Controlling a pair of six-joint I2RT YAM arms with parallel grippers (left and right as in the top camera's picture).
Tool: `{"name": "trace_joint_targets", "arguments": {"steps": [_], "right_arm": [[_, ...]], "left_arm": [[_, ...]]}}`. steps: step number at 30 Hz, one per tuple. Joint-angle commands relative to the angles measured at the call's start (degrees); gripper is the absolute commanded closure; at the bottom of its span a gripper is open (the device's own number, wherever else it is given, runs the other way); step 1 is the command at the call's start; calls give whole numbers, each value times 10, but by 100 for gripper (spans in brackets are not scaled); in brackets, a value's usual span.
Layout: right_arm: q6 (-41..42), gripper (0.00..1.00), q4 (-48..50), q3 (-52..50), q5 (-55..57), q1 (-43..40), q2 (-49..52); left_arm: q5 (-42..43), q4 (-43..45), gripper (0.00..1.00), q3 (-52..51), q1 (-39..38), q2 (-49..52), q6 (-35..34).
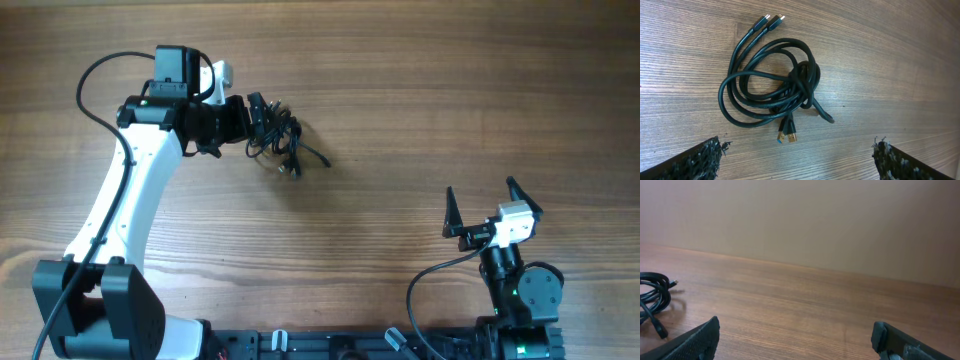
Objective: Untangle cables
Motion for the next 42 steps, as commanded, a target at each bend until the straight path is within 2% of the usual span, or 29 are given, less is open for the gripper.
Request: {"name": "trace_joint_targets", "arguments": {"steps": [1,31,35,38,42], "right_arm": [[-5,0,2,0,7,1,-3],[-5,0,2,0,7,1,-3],[-5,0,2,0,7,1,-3],[-5,0,2,0,7,1,-3],[-5,0,2,0,7,1,-3]], "left_arm": [[-7,3,0,8,-3,5,-7],[-7,25,0,9,-3,5,-7],[-9,26,12,22,-2,5,15],[-65,24,16,56,-2,5,26],[-95,31,7,99,-2,5,26]]}}
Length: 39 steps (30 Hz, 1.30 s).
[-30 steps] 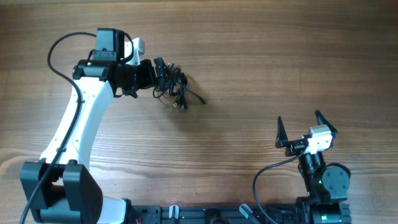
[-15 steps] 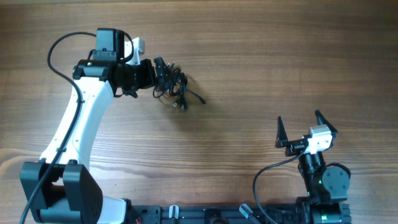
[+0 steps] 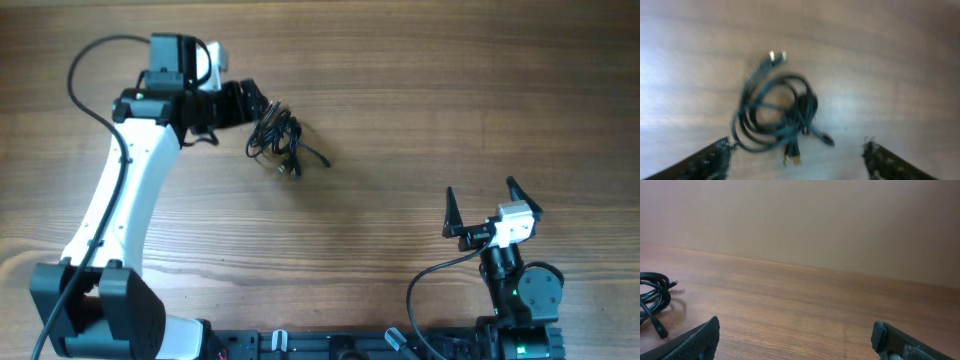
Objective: Untangle cables
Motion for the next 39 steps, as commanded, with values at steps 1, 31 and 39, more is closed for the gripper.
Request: {"name": "trace_joint_targets", "arguments": {"steps": [1,31,39], "right_arm": [[-5,0,2,0,7,1,-3],[-20,0,1,0,24,1,-3],[-20,0,1,0,24,1,-3]], "left_arm": [[-43,16,6,47,-3,3,13],[-60,106,1,47,-43,104,289],[-61,68,1,46,-51,135,298]]}}
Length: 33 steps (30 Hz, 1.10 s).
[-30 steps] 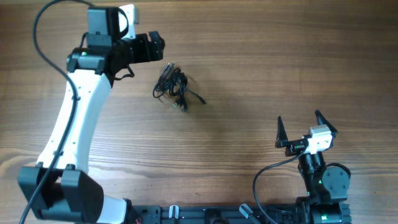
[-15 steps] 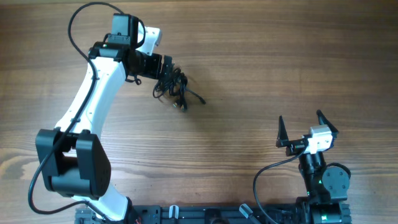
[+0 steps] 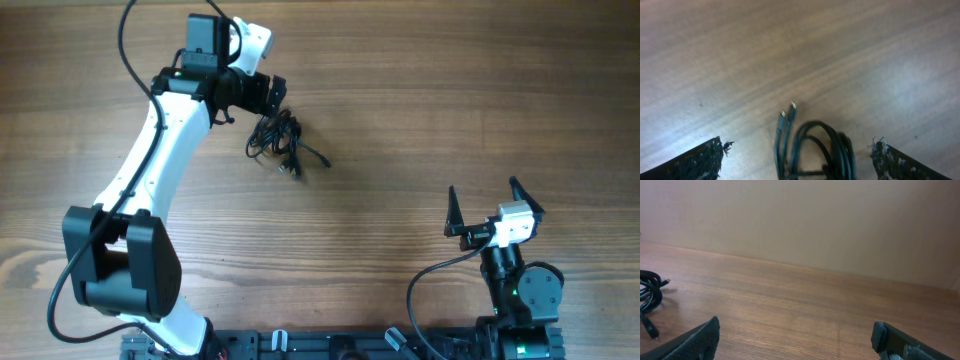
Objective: Untangle cables
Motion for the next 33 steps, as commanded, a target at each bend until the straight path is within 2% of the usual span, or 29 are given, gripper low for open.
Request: {"name": "trace_joint_targets", "arguments": {"steps": [1,3,10,13,14,16,23,24,26,30,33], "right_arm": [[-7,0,1,0,11,1,-3],[-7,0,1,0,11,1,-3],[-7,0,1,0,11,1,-3],[-8,0,1,0,11,1,-3],[-7,0,1,0,11,1,-3],[-7,0,1,0,11,1,-3],[-7,0,1,0,11,1,-3],[-7,0,1,0,11,1,-3],[-7,0,1,0,11,1,-3],[-7,0,1,0,11,1,-3],[-7,0,1,0,12,1,-3]], "left_arm": [[-2,-19,1,6,1,34,5],[-2,-20,1,6,1,47,5],[-1,-5,25,6,0,74,5],[16,18,29,6,-9,73,4],[25,24,39,6,-15,73,4],[20,27,45,6,-24,73,5],[-17,28,40,6,-59,71,5],[-31,27,39,6,-64,71,5],[-50,26,29,6,-70,71,5],[-53,23,20,6,-74,71,5],[-61,19,19,6,-74,71,8]]}}
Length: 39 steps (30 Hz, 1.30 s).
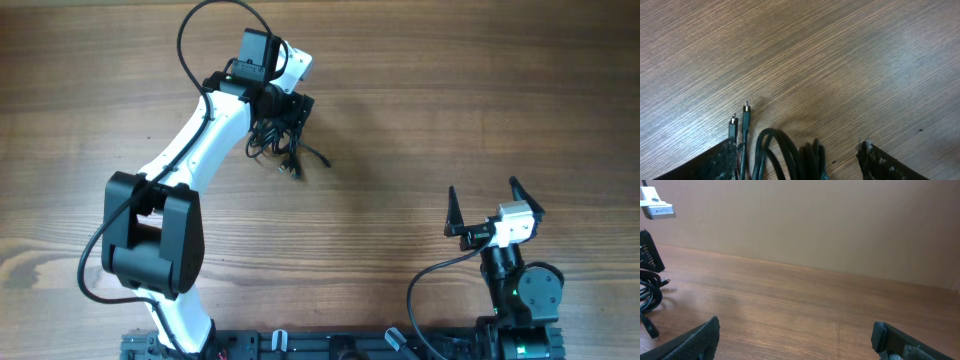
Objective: Untangle cables
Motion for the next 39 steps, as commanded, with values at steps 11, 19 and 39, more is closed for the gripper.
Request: {"name": "trace_joint_targets", "arguments": {"steps": [11,19,39], "right_arm": [[-7,0,1,0,11,1,-3],[-12,0,2,0,14,1,-3],[-12,0,1,0,14,1,-3]], "left_arm": [[-47,-8,16,6,0,16,47],[-30,1,15,6,-1,26,46],[-68,21,4,31,-28,26,28]]}}
